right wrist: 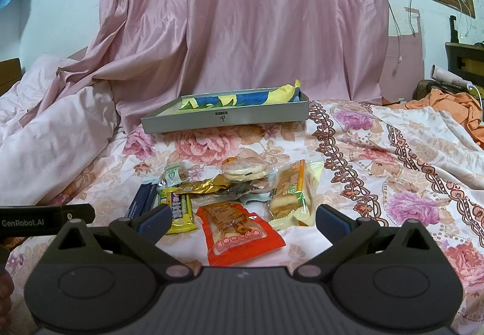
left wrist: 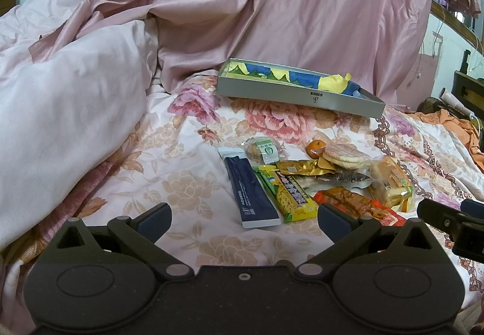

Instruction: Organize snacks

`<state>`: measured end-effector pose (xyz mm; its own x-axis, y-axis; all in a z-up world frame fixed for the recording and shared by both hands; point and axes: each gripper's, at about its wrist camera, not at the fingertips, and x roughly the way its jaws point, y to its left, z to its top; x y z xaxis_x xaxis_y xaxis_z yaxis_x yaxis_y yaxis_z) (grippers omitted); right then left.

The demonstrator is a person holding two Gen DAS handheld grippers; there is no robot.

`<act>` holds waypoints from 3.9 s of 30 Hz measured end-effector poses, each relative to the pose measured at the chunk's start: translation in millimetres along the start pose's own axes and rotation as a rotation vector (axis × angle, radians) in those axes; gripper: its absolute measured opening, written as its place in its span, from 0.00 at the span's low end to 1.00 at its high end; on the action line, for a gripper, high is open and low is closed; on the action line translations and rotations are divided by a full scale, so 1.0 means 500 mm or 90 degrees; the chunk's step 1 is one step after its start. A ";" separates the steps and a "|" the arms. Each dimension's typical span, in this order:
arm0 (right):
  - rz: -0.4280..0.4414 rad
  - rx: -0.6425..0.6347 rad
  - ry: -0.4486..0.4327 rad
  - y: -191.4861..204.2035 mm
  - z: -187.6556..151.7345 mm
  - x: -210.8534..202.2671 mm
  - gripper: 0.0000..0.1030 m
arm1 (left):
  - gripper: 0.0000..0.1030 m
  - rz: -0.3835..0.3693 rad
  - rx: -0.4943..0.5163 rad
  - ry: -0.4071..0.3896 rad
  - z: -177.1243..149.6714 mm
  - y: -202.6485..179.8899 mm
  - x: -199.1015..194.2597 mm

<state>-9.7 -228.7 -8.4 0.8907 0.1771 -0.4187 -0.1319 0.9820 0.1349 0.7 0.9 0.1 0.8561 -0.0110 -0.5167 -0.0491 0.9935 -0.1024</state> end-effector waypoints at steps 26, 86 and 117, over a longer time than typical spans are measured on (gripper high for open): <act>0.000 0.001 0.003 -0.002 0.000 0.001 1.00 | 0.99 0.000 -0.001 0.003 -0.005 -0.002 0.005; 0.082 -0.144 0.107 0.022 0.021 0.152 1.00 | 0.99 -0.030 0.053 0.139 0.047 0.007 0.217; 0.089 -0.203 0.145 0.049 -0.008 0.271 0.83 | 0.61 -0.089 0.020 0.142 0.050 0.017 0.326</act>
<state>105.9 -180.6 -65.3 0.7402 0.2841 -0.6094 -0.4045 0.9121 -0.0662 152.5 10.3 -63.6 0.7183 -0.1702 -0.6746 0.0813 0.9835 -0.1616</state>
